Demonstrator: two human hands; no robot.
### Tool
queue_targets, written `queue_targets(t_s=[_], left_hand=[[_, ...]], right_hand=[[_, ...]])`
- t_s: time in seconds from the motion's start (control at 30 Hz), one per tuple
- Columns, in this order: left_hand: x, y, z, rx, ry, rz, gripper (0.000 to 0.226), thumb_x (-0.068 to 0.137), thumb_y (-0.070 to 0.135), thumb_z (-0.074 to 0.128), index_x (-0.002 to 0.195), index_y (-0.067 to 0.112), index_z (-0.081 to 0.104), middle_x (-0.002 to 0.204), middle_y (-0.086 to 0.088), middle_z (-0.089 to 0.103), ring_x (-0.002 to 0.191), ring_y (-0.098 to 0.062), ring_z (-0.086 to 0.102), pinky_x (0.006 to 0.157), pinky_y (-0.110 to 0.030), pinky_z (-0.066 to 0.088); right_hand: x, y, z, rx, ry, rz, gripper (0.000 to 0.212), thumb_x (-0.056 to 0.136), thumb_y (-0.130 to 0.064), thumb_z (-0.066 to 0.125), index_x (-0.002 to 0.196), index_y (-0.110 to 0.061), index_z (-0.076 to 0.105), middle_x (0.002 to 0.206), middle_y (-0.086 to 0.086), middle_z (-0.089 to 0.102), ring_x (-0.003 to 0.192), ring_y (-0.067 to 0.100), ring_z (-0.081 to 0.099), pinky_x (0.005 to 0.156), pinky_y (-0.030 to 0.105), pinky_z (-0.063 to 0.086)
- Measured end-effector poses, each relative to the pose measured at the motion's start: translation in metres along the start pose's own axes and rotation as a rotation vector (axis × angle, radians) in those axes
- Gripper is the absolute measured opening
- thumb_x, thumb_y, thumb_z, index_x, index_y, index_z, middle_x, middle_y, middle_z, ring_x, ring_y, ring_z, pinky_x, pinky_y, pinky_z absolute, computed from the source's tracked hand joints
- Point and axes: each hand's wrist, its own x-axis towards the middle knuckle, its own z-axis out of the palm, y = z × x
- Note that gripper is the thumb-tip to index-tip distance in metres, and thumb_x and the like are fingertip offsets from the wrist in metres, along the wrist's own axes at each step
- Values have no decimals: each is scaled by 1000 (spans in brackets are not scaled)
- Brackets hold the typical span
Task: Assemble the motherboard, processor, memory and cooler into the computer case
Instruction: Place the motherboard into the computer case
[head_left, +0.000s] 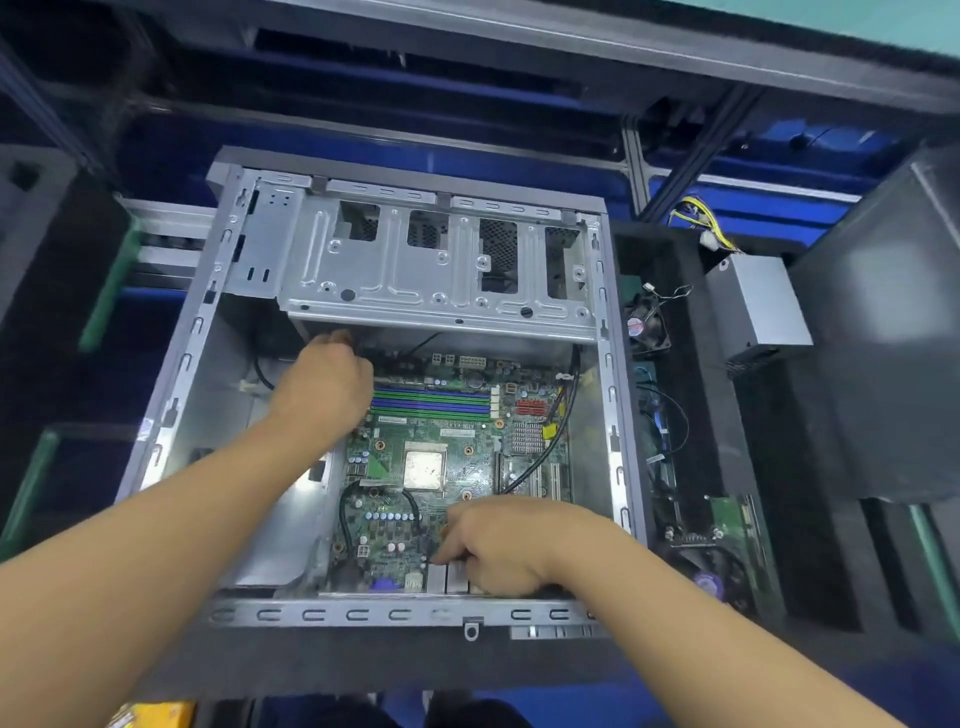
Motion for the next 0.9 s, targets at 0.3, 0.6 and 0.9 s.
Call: queue_targets(t_s=[0.3, 0.6, 0.9], left_hand=[[18, 0, 9, 36, -135, 155, 39, 98, 36, 32, 86, 8, 55, 106, -22, 60, 94, -31, 50, 80, -35, 40], [20, -2, 17, 100, -142, 200, 47, 87, 48, 29, 91, 13, 60, 117, -17, 60, 106, -30, 46, 86, -35, 37], [17, 3, 16, 123, -143, 221, 52, 81, 47, 27, 110, 19, 60, 121, -17, 57, 115, -34, 46, 94, -42, 40]], right_hand=[[-1, 2, 3, -35, 7, -13, 49, 101, -10, 44, 149, -22, 49, 150, 7, 42, 140, 29, 38, 113, 39, 33], [0, 4, 4, 8, 10, 32, 45, 102, -15, 44, 143, -28, 56, 152, 3, 46, 139, 27, 40, 114, 36, 32], [-17, 2, 7, 82, 96, 75, 44, 101, -18, 44, 142, -26, 58, 143, 3, 58, 128, 27, 52, 104, 32, 42]])
